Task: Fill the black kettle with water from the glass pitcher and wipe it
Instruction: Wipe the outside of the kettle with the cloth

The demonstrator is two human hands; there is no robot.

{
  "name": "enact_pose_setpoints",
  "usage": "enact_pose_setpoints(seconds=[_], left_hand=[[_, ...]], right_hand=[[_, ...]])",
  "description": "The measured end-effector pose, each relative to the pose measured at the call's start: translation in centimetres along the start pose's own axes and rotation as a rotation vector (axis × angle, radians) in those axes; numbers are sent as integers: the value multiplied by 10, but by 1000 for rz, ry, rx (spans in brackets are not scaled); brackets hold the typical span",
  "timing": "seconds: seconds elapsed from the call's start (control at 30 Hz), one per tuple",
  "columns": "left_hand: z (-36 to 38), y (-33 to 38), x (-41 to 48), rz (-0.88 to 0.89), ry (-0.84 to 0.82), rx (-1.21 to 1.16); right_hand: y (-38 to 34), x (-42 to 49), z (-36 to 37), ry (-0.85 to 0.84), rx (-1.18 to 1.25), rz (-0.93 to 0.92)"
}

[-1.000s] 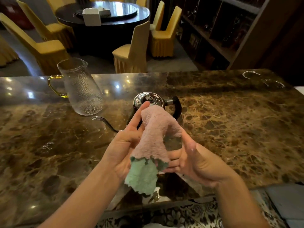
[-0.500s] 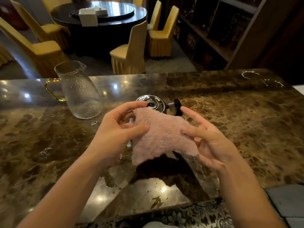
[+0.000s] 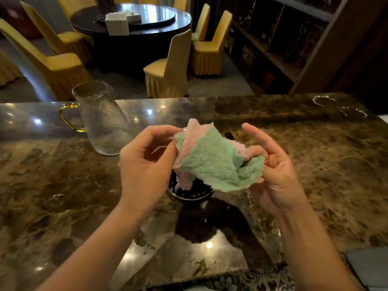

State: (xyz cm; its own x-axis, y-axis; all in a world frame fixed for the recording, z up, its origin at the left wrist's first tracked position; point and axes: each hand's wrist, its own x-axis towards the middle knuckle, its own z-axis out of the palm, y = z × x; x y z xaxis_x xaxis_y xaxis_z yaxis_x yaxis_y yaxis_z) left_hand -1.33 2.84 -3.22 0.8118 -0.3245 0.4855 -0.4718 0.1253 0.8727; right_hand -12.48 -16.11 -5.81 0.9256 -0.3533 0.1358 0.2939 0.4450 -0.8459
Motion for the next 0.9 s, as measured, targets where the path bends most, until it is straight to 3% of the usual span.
enact_pose_setpoints(seconds=[0.13,0.2,0.27,0.43,0.5,0.63,0.73,0.8,0.9], left_hand=[[-4,-3,3,39,-175,-61],[-6,-8,5,134,-237,-19],[-6,-10,6,106,-270,-8],[-2,-2,14,-72,-336,-40],[-3,2,19,-236,-386,-115],[-5,8,29,-749,-517,-524],[-10,8,30,-955,-471,-829],[-9,5,23,-893,-433,-709],[-7,-2,10,-663,-435,-249]], right_hand=[[-17,0,-5,-96,-80,-71],[-25,4,-10,-49,-51,-137],[-28,9,-10,14,-90,-155],[-34,7,14,-120,-534,-123],[-35,11,30,-205,-720,-35],[-26,17,46,-308,-964,157],[-19,14,46,-219,-856,210],[-13,12,44,-148,-737,299],[-3,8,39,-58,-478,411]])
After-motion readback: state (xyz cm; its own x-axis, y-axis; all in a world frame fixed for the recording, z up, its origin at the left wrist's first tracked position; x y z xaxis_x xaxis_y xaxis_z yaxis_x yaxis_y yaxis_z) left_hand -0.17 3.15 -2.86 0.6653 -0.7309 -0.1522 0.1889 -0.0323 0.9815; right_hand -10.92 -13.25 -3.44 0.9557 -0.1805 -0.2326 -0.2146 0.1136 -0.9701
